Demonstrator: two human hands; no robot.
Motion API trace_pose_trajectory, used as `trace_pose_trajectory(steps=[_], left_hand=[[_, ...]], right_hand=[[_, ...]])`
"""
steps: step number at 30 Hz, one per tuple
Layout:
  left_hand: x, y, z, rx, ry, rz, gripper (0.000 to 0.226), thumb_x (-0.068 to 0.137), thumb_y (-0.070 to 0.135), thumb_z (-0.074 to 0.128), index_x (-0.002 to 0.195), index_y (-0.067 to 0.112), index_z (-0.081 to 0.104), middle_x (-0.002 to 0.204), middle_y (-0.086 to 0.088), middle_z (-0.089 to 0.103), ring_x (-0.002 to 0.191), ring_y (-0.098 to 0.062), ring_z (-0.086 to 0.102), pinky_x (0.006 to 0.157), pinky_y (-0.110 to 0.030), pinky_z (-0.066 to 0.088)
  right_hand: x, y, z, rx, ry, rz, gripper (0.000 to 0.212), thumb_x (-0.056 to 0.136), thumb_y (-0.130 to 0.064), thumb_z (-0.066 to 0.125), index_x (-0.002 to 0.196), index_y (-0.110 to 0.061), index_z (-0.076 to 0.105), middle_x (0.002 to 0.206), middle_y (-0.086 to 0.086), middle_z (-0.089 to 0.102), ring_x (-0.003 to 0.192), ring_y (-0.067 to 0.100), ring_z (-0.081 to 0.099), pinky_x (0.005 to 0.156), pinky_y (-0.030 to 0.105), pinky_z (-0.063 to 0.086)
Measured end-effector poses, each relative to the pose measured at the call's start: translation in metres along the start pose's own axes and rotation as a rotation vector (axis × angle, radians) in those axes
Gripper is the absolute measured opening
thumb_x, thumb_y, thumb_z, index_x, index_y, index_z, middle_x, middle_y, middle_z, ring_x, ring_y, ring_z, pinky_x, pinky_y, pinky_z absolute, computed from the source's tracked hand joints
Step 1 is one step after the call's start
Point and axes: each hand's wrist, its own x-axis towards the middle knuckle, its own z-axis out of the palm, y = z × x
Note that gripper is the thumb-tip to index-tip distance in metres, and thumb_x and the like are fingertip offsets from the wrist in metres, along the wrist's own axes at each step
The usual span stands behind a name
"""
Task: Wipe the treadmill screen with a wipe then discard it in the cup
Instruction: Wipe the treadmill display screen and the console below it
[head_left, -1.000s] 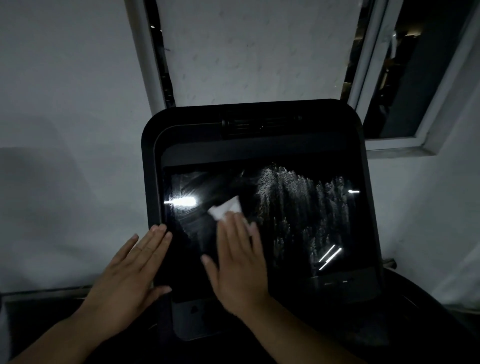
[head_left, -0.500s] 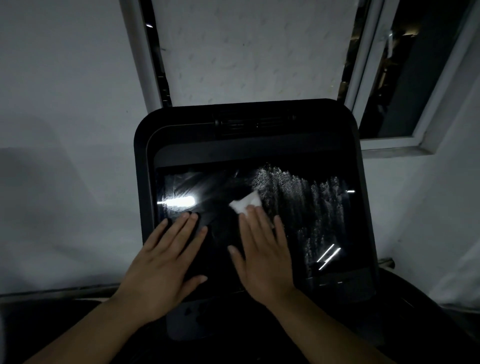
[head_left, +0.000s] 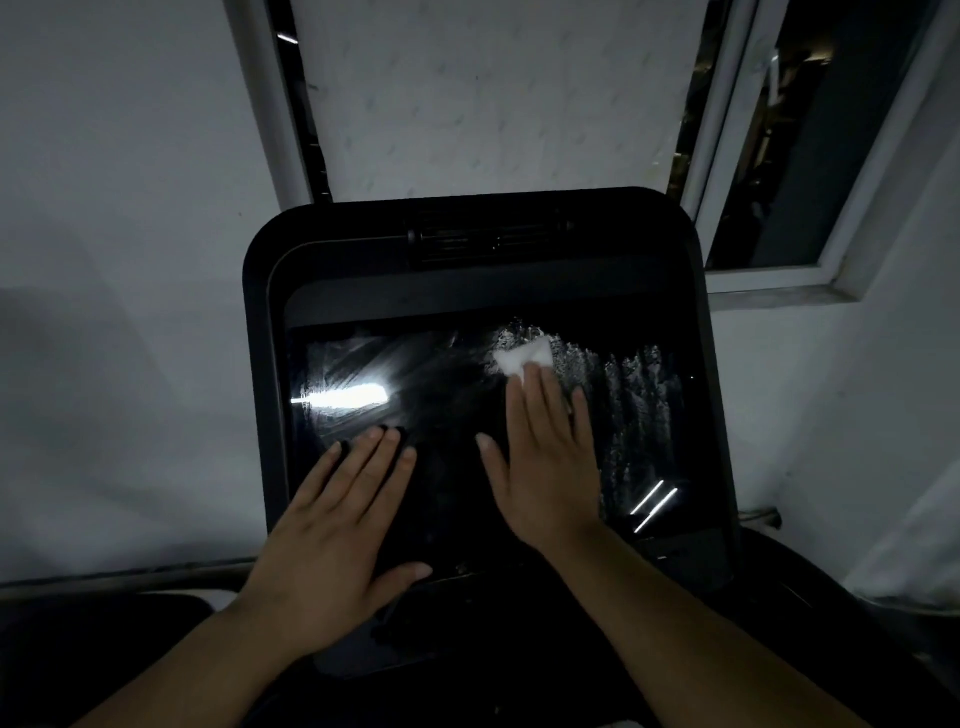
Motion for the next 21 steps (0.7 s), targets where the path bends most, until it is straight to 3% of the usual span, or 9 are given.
trace_pose_trajectory(steps=[4,8,14,19,21], left_hand=[[0.002,0.006,0.002,-0.001,-0.027,0.000,0.101,0.094,0.076,0.046,0.163,0.006,0.025,0.172,-0.016,0.020,0.161,-0.030,0.015,0.123,-0.055,0.023],[0.003,0.008,0.003,0.010,-0.045,-0.015,0.099,0.096,0.076,0.042,0.163,0.006,0.026,0.172,-0.016,0.020,0.161,-0.029,0.014,0.123,-0.055,0.021],[0.006,0.014,0.004,0.016,-0.048,-0.020,0.100,0.096,0.078,0.039,0.164,0.006,0.024,0.173,-0.017,0.019,0.161,-0.030,0.013,0.123,-0.056,0.020],[0.017,0.016,0.005,0.023,-0.077,-0.051,0.100,0.096,0.079,0.038,0.163,0.005,0.026,0.173,-0.017,0.019,0.161,-0.030,0.013,0.123,-0.059,0.023],[0.018,0.017,0.007,0.026,-0.096,-0.071,0.099,0.097,0.079,0.034,0.163,0.006,0.026,0.173,-0.017,0.019,0.161,-0.030,0.012,0.123,-0.060,0.025]], right_hand=[[0.006,-0.025,-0.001,0.083,0.008,-0.088,0.073,0.109,-0.052,0.033,0.161,-0.002,0.030,0.172,0.017,0.021,0.162,0.029,0.010,0.130,0.054,0.012],[-0.022,0.001,0.001,0.012,-0.003,-0.287,0.067,0.108,-0.048,0.040,0.159,-0.005,0.038,0.171,0.013,0.026,0.161,0.026,0.016,0.126,0.056,0.022],[0.021,0.012,-0.006,0.002,-0.034,-0.040,0.073,0.109,-0.054,0.026,0.164,-0.005,0.021,0.174,0.015,0.011,0.162,0.027,0.001,0.130,0.053,0.008],[-0.008,-0.005,-0.002,0.053,-0.009,-0.271,0.068,0.109,-0.049,0.037,0.161,-0.006,0.033,0.172,0.012,0.023,0.162,0.025,0.012,0.128,0.056,0.018],[-0.011,0.010,-0.003,0.026,0.002,-0.278,0.066,0.109,-0.047,0.037,0.161,-0.007,0.035,0.171,0.011,0.025,0.161,0.024,0.014,0.127,0.057,0.020]])
